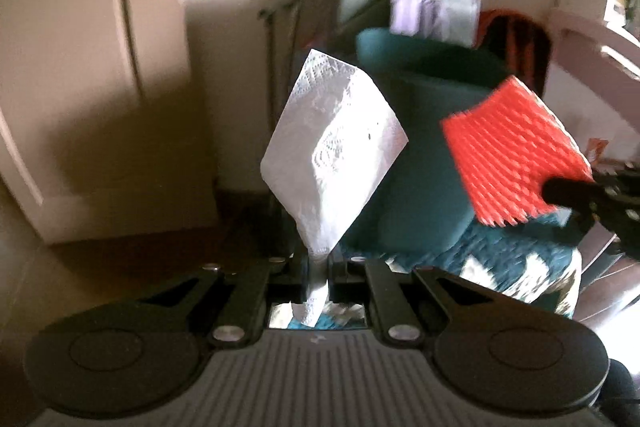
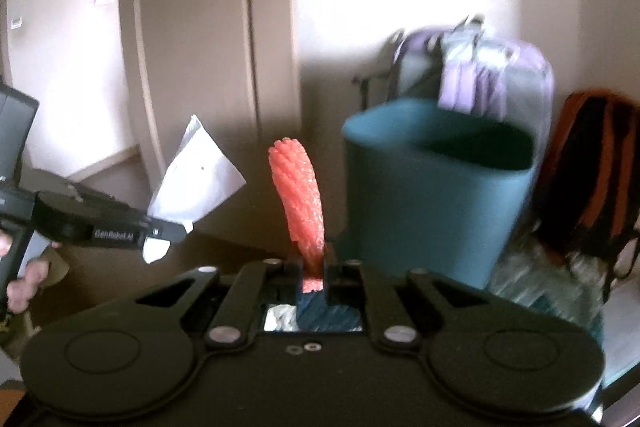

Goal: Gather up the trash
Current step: 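Lift the tissue and orange mesh net up over the teal wastebasket with both grippers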

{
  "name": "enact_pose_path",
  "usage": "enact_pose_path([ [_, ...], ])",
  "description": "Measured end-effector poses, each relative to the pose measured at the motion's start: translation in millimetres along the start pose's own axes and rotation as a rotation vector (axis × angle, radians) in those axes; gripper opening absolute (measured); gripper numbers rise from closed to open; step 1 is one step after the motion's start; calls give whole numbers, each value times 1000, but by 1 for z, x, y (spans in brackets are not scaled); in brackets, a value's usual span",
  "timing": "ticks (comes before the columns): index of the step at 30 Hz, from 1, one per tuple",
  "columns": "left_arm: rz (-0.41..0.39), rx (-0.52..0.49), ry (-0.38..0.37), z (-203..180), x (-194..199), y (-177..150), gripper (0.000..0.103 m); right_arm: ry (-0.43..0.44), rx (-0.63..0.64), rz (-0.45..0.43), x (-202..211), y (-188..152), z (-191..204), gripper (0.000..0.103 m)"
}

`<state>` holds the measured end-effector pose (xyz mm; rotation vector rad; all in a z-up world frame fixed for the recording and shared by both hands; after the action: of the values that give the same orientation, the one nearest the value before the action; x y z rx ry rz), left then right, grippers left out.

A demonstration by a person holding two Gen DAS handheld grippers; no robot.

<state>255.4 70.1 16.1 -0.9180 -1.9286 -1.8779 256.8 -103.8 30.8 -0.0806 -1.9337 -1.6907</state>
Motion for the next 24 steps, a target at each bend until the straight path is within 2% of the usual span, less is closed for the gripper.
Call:
enact_pose_path([
  [5, -14, -42, -25, -40, -3, 39, 8, -55, -40, -43, 0, 44, -43, 7],
  [13, -24, -119, -20, -82, -15, 101, 8, -88, -50, -16, -10, 93, -84, 7],
  [18, -20, -129, -29, -98, -36, 136, 8, -101, -20, 13, -34, 106, -97, 7],
  [21, -11, -111, -48, -102, -53, 150, 8, -109, -1, 22, -45, 106, -101, 7],
  [24, 13, -108, -36, -103, -76, 157, 8, -111, 3, 53, -62, 99, -105, 7],
])
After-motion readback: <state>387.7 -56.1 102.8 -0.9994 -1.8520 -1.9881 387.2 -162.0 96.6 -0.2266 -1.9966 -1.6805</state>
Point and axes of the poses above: each gripper's, at about its wrist camera, not at the fingertips, and x roughly against the way its jaws point, z to its left, y to its top, the point moved 7 cm from there along -x, roughly the way its jaws point, and after that the axes turned 12 degrees about -y, right-handed, at the moved point
